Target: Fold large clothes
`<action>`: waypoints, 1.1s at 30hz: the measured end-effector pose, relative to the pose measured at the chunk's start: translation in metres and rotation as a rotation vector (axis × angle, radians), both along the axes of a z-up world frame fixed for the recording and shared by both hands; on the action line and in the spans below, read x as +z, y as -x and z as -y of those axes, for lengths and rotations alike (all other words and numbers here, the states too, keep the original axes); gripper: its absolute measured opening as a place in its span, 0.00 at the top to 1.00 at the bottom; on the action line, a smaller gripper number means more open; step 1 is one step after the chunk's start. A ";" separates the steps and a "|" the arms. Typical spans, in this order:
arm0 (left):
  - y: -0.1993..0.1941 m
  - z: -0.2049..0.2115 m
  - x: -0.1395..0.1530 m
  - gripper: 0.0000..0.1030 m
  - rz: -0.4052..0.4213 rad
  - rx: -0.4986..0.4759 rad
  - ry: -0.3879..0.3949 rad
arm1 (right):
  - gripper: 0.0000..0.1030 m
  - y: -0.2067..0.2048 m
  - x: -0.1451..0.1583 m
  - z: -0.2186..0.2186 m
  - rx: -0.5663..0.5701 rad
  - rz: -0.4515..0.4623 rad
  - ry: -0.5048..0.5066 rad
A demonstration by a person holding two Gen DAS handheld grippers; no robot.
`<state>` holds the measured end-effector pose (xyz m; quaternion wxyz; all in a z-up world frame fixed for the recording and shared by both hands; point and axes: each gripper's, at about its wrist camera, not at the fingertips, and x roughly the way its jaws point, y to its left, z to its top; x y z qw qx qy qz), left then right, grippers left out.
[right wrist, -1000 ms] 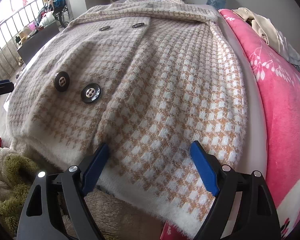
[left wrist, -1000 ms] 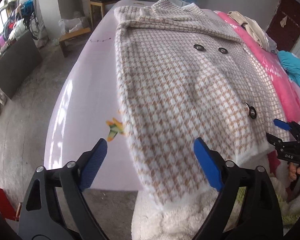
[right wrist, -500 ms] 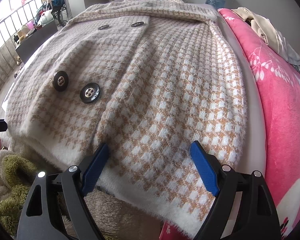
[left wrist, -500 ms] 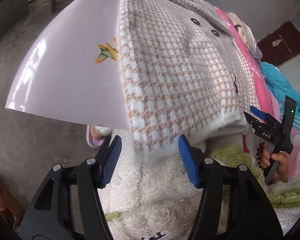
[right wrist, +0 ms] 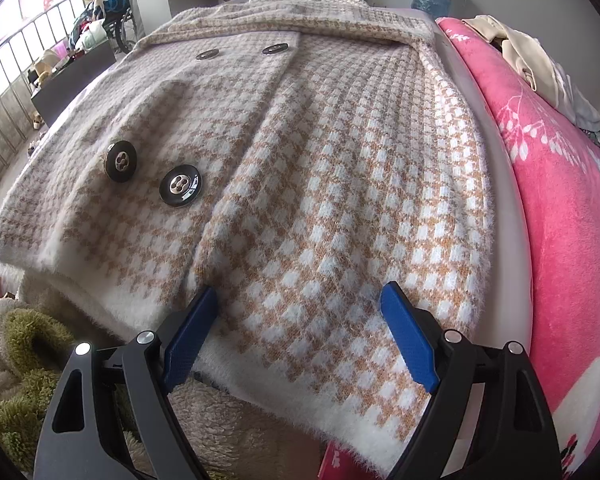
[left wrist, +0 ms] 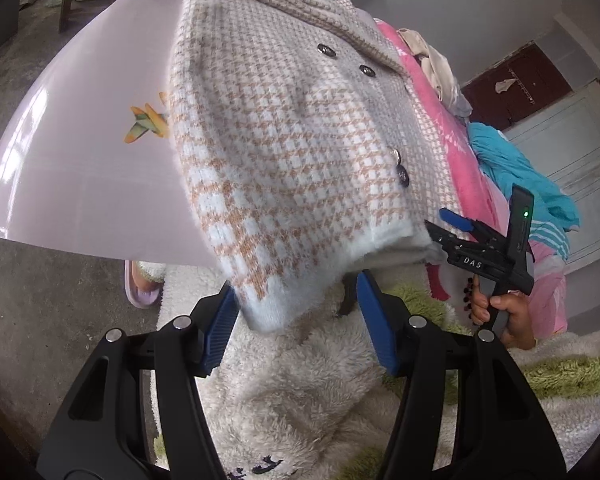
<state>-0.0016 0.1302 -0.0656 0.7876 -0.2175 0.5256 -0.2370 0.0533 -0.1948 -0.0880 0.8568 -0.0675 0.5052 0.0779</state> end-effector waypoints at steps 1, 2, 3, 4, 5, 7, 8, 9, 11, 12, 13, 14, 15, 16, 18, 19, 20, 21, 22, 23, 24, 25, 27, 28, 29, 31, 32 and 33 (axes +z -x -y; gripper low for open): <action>-0.002 -0.001 0.000 0.46 0.002 0.014 0.008 | 0.20 0.000 0.000 0.000 -0.001 -0.001 -0.001; -0.005 -0.003 -0.001 0.46 -0.004 0.027 0.017 | 0.20 0.000 0.000 0.000 -0.001 -0.001 -0.001; -0.008 -0.004 -0.003 0.46 -0.014 0.038 0.027 | 0.20 0.000 0.000 0.000 -0.001 -0.001 -0.002; -0.012 -0.006 -0.006 0.46 -0.021 0.048 0.037 | 0.20 0.000 0.000 0.000 -0.001 -0.001 -0.002; -0.014 -0.007 -0.007 0.46 -0.026 0.056 0.050 | 0.20 0.000 0.000 0.000 -0.001 0.000 -0.003; -0.019 -0.007 -0.008 0.46 -0.025 0.067 0.068 | 0.20 0.000 0.000 0.001 0.000 0.002 -0.010; -0.022 -0.005 -0.008 0.47 -0.019 0.068 0.073 | 0.20 0.001 0.002 0.002 -0.002 0.005 -0.021; -0.024 -0.003 -0.006 0.51 -0.012 0.066 0.069 | 0.20 0.002 0.005 0.005 -0.007 0.005 -0.038; -0.027 0.001 -0.004 0.57 0.005 0.054 0.038 | 0.20 0.006 0.013 0.014 -0.021 0.007 -0.096; -0.028 0.003 -0.002 0.62 0.011 0.048 0.014 | 0.20 0.010 0.018 0.021 -0.034 0.008 -0.126; -0.029 0.006 -0.001 0.65 0.014 0.040 -0.018 | 0.20 0.013 0.021 0.027 -0.049 0.008 -0.145; -0.030 0.008 -0.001 0.69 0.015 0.034 -0.048 | 0.21 0.017 0.025 0.035 -0.066 0.009 -0.165; -0.030 0.009 0.000 0.73 0.016 0.026 -0.078 | 0.21 0.020 0.028 0.042 -0.085 0.006 -0.187; -0.030 0.010 -0.001 0.73 0.017 0.022 -0.095 | 0.23 0.024 0.030 0.049 -0.107 0.000 -0.208; -0.031 0.009 -0.001 0.76 0.019 0.017 -0.107 | 0.25 0.028 0.032 0.062 -0.151 -0.013 -0.239; -0.031 0.009 0.000 0.76 0.020 0.014 -0.115 | 0.27 0.031 0.033 0.066 -0.170 -0.015 -0.242; -0.031 0.010 0.000 0.77 0.021 0.009 -0.127 | 0.27 0.032 0.034 0.070 -0.189 -0.016 -0.241; -0.031 0.010 0.000 0.78 0.023 0.004 -0.137 | 0.28 0.032 0.034 0.074 -0.205 -0.020 -0.241; -0.031 0.011 0.001 0.78 0.026 -0.001 -0.144 | 0.29 0.032 0.033 0.076 -0.215 -0.024 -0.246; -0.032 0.011 0.001 0.78 0.028 -0.004 -0.150 | 0.32 0.032 0.032 0.078 -0.224 -0.029 -0.253; -0.032 0.012 0.000 0.78 0.028 -0.007 -0.154 | 0.32 0.031 0.029 0.080 -0.232 -0.038 -0.262; -0.032 0.012 0.000 0.78 0.028 -0.010 -0.156 | 0.35 0.032 0.027 0.081 -0.239 -0.047 -0.268; -0.033 0.012 0.000 0.78 0.027 -0.012 -0.158 | 0.38 0.029 0.021 0.083 -0.252 -0.070 -0.276; -0.033 0.012 -0.001 0.78 0.026 -0.013 -0.157 | 0.41 0.029 0.019 0.083 -0.255 -0.075 -0.278; -0.033 0.012 -0.001 0.78 0.025 -0.012 -0.157 | 0.43 0.028 0.018 0.084 -0.259 -0.077 -0.277; -0.033 0.012 -0.002 0.78 0.026 -0.013 -0.158 | 0.45 0.026 0.017 0.085 -0.264 -0.078 -0.272; -0.033 0.011 -0.002 0.78 0.027 -0.014 -0.157 | 0.49 0.026 0.016 0.085 -0.263 -0.080 -0.269; -0.033 0.012 -0.003 0.78 0.026 -0.015 -0.157 | 0.52 0.025 0.015 0.084 -0.261 -0.086 -0.266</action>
